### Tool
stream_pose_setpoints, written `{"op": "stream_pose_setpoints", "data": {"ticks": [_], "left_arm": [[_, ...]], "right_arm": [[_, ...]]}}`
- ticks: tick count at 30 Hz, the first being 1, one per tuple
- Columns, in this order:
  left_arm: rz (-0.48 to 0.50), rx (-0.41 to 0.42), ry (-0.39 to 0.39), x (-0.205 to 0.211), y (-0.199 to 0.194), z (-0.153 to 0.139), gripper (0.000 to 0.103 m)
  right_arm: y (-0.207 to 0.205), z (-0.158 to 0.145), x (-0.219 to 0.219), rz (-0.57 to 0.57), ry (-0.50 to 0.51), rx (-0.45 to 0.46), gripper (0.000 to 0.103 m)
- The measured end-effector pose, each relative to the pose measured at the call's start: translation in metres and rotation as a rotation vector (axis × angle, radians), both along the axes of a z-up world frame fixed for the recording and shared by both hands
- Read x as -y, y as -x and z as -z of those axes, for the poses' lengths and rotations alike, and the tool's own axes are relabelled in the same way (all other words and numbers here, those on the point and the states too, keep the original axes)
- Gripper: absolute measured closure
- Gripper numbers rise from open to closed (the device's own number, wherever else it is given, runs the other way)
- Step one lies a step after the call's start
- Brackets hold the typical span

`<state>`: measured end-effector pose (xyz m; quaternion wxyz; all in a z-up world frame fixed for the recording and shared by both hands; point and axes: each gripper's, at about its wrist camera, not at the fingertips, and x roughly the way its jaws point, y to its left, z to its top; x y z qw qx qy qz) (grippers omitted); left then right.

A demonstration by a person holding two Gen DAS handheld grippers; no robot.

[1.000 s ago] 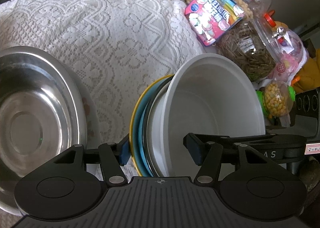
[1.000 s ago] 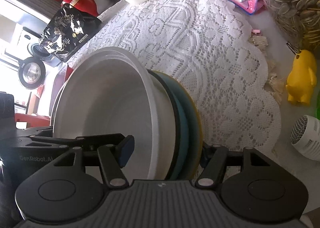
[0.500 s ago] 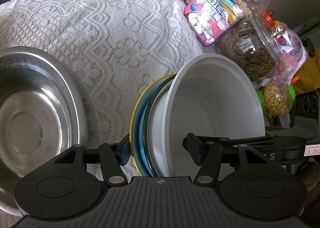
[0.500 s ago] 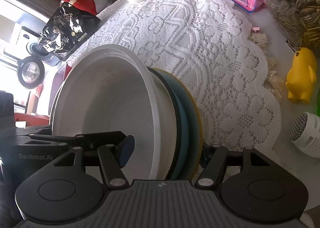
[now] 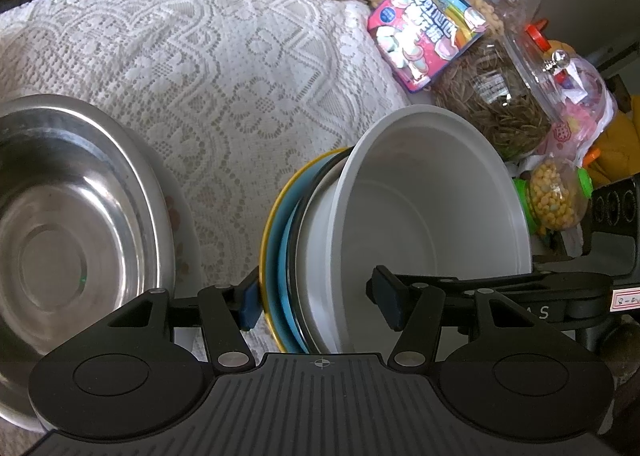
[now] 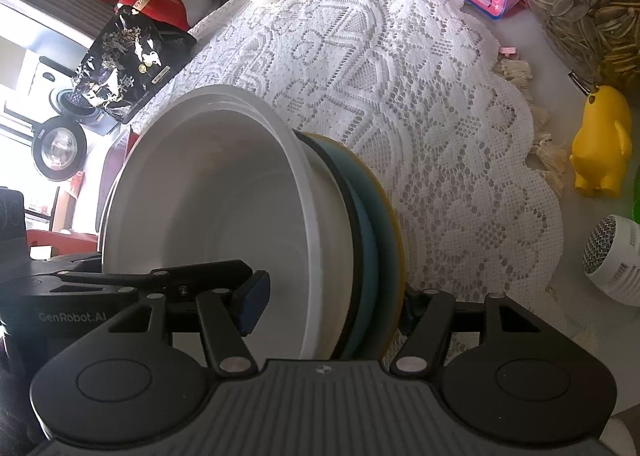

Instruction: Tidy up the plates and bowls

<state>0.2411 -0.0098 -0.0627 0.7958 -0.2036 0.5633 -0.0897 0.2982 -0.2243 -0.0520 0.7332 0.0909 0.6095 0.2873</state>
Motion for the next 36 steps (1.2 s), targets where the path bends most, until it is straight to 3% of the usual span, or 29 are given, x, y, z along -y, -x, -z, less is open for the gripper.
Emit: {"op": "stream_pose_setpoints", "data": {"ticks": [8,12,18,21,36], "left_arm": [[-0.001,-0.005,-0.003,0.000,0.000,0.000,0.043],[0.014,-0.004,-0.022,0.002,-0.001,0.000,0.045],[0.039,0.000,-0.052,0.006,-0.002,0.001,0.044],[0.048,0.002,-0.073,0.010,-0.003,0.001,0.043],[0.007,-0.043,-0.005,0.002,-0.005,0.002,0.044]], "right_arm": [[0.000,0.001,0.001,0.008,-0.001,-0.008,0.040],[-0.001,-0.003,0.003,0.036,0.051,0.073,0.040],[-0.011,0.008,0.011,0.042,-0.027,-0.038,0.040],[-0.008,0.010,0.011,0.029,-0.029,-0.048,0.040],[-0.001,0.007,0.007,0.020,-0.041,-0.066,0.043]]}}
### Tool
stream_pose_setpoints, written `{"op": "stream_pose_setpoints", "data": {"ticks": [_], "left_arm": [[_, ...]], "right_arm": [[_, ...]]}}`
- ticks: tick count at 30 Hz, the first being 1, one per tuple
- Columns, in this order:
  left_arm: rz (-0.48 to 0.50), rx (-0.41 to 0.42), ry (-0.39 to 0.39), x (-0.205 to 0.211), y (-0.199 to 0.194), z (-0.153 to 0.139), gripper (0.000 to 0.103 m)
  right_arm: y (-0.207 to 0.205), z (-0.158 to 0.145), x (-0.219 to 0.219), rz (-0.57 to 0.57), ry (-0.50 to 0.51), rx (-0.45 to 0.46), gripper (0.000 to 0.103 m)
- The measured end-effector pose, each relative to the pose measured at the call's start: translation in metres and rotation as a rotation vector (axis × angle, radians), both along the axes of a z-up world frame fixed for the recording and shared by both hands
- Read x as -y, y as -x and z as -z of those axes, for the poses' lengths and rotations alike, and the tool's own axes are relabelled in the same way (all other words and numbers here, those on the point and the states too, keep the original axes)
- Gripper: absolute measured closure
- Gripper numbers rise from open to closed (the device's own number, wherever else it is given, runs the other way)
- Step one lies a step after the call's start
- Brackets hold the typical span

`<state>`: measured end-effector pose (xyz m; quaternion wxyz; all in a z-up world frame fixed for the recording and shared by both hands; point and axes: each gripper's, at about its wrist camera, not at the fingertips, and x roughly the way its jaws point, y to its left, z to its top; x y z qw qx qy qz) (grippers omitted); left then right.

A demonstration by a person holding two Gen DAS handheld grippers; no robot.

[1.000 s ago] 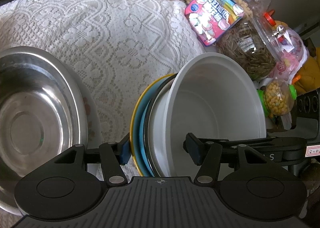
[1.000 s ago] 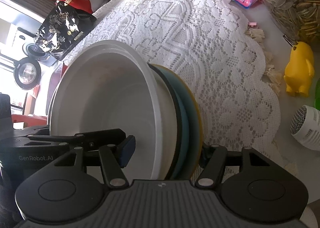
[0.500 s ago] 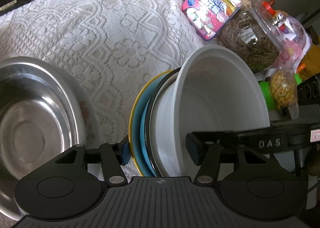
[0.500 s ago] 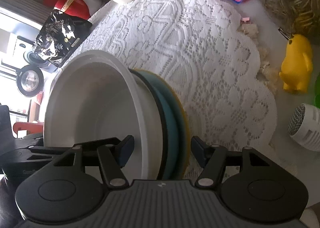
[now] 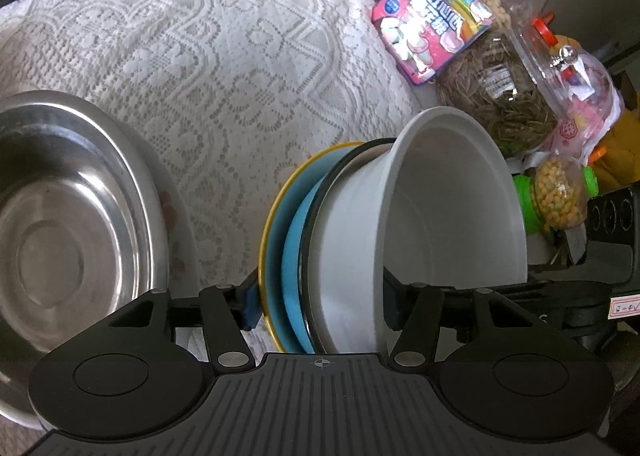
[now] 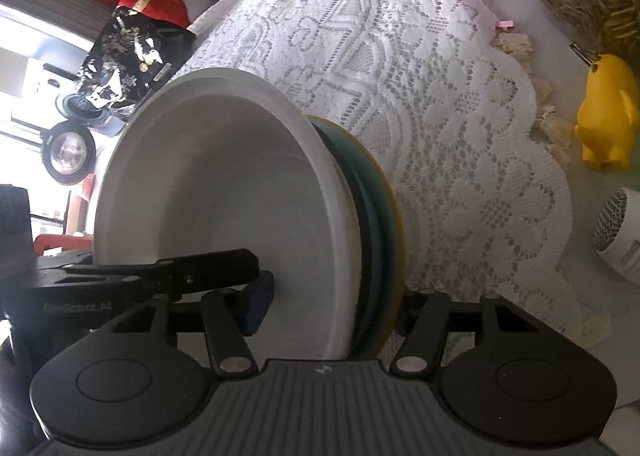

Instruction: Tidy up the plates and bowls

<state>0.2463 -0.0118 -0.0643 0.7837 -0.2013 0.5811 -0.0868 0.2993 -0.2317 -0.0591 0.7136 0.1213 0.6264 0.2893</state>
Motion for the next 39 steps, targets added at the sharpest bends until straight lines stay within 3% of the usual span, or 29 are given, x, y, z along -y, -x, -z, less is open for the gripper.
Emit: {"op": "stream_pose_setpoints", "data": {"ticks": [23,31,39], "left_arm": [[-0.001,0.029,0.010,-0.002,0.005,-0.011,0.044],[-0.006,0.100,0.026,-0.015,0.017,-0.045,0.044],[-0.080,0.194,-0.004,-0.072,0.058,-0.090,0.044]], "right_arm": [[0.001,-0.014,0.001,0.011,0.011,0.008,0.043],[0.009,-0.049,-0.010,0.009,0.027,0.074,0.043],[0.029,-0.097,-0.068,-0.087,0.014,0.175,0.043]]}}
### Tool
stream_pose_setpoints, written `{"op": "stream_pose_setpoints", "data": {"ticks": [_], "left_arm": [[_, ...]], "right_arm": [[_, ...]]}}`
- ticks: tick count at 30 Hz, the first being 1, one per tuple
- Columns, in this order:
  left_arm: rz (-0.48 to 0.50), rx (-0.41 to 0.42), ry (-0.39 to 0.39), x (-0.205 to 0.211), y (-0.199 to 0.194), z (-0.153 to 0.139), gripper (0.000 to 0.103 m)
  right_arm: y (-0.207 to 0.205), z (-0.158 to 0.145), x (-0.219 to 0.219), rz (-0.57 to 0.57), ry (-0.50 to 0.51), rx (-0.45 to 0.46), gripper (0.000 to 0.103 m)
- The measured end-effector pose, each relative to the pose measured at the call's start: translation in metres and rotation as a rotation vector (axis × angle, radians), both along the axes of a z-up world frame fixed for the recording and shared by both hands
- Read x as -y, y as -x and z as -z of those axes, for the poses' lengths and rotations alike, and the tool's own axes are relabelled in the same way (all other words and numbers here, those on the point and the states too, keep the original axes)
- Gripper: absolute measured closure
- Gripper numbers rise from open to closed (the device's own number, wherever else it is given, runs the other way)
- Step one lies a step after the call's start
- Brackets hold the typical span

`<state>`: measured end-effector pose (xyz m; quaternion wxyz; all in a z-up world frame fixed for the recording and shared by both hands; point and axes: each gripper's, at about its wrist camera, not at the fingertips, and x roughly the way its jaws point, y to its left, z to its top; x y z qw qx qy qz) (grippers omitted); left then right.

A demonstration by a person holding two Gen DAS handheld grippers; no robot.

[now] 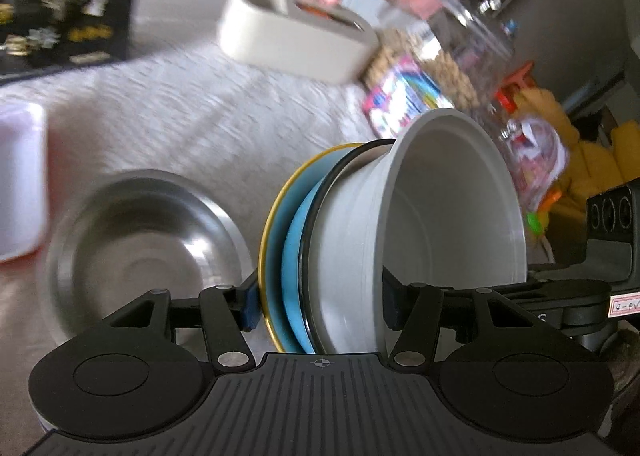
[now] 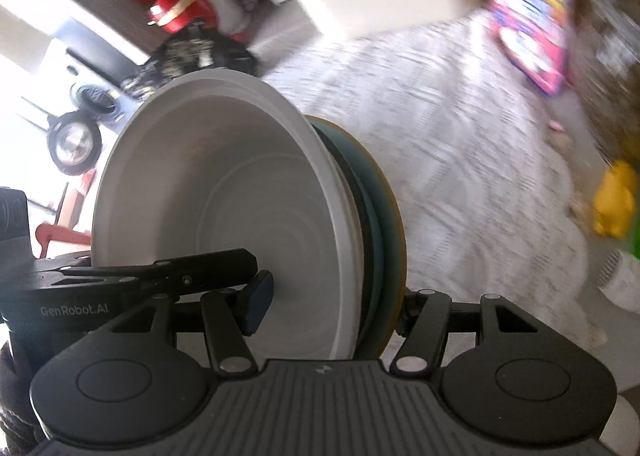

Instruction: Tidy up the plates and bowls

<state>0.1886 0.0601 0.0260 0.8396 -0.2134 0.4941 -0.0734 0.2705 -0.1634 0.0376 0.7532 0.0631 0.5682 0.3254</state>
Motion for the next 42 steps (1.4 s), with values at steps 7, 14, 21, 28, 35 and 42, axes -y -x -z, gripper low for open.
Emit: {"op": "stream_pose_setpoints", "data": {"ticks": [7,14,21,28,35,42], "left_arm": [[-0.112,-0.034,-0.003,-0.069,0.034,0.006,0.044],[-0.150,-0.096,-0.062,-0.104,0.040,0.039,0.044],[-0.103,-0.057,-0.174,-0.100,0.037,0.043,0.051],[-0.133,-0.043,-0.174,-0.110,0.040,0.039,0.073],[-0.143,0.038,-0.188,-0.109,0.048,0.016,0.079],[-0.128,0.031,-0.195,-0.106,0.048,0.016,0.078]], "right_arm": [[0.013,0.008,-0.084,-0.128,0.009,-0.037,0.043],[0.011,0.048,-0.138,-0.187,0.084,-0.122,0.043],[0.005,0.057,-0.152,-0.199,0.159,-0.094,0.037],[-0.003,0.054,-0.153,-0.147,0.213,-0.047,0.038],[-0.002,0.026,-0.154,-0.094,0.242,0.076,0.040],[0.018,-0.009,-0.158,-0.116,0.273,0.247,0.040]]}}
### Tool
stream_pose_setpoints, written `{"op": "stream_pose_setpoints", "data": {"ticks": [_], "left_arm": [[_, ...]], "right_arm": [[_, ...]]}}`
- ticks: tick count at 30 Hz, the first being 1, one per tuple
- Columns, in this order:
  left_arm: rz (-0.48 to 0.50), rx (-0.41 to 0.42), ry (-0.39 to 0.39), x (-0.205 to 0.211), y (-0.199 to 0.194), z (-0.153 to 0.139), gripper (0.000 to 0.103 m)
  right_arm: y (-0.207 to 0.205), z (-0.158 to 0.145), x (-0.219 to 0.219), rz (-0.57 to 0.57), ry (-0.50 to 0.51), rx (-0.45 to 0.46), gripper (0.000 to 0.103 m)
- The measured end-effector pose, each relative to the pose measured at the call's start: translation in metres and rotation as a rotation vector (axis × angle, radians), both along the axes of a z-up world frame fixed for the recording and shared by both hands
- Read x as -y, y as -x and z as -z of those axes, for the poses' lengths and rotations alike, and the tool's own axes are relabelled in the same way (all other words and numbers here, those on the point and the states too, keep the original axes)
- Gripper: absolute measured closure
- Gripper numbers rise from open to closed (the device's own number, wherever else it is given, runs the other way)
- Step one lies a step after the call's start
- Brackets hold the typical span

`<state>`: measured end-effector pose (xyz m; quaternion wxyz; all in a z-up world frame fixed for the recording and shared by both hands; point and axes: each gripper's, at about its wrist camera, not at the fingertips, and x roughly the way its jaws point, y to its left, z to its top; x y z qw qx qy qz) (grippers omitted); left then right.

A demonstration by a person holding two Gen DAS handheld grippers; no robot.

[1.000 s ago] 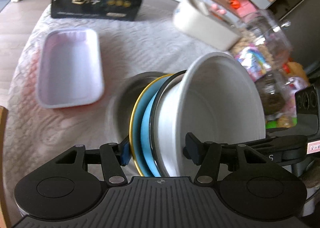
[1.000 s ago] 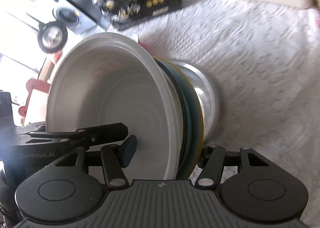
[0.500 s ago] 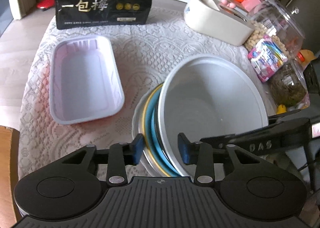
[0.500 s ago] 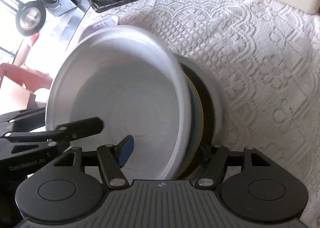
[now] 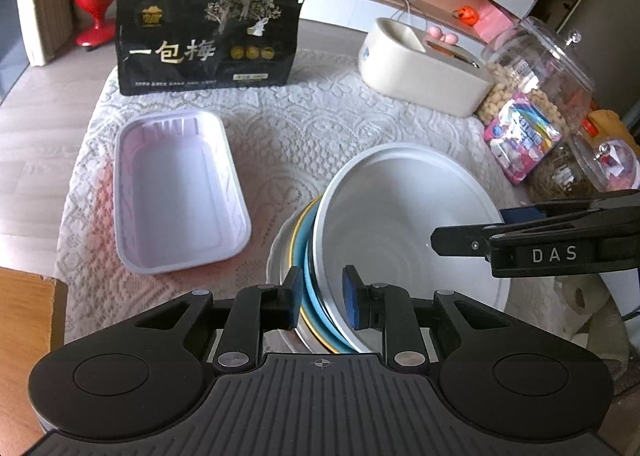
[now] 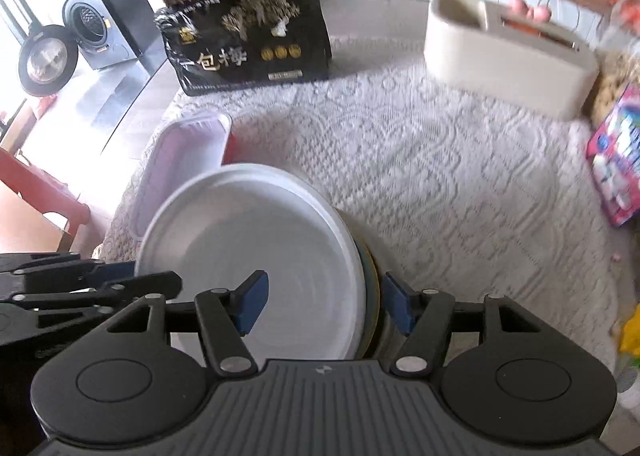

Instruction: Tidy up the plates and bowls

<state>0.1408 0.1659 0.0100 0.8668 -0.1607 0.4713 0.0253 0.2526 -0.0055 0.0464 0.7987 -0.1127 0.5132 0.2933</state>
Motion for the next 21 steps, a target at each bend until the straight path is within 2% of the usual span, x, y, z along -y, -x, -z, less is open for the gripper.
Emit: {"op": "stream_pose_setpoints", "data": {"ticks": [8,14,21], "left_arm": [[-0.004,0.014,-0.036,-0.002,0.003,-0.006,0.077],[0.007,0.008,-0.001,-0.007,0.003,-0.002,0.077],[0.009,0.047,0.030,-0.016,0.012,-0.018,0.078]], "right_arm": [[-0.003,0.006,0.006,0.074,0.151,0.121,0.040],[-0.005,0.011,0.014,0.093,0.144,0.116,0.036],[0.004,0.008,0.008,0.095,0.146,0.150,0.037]]}}
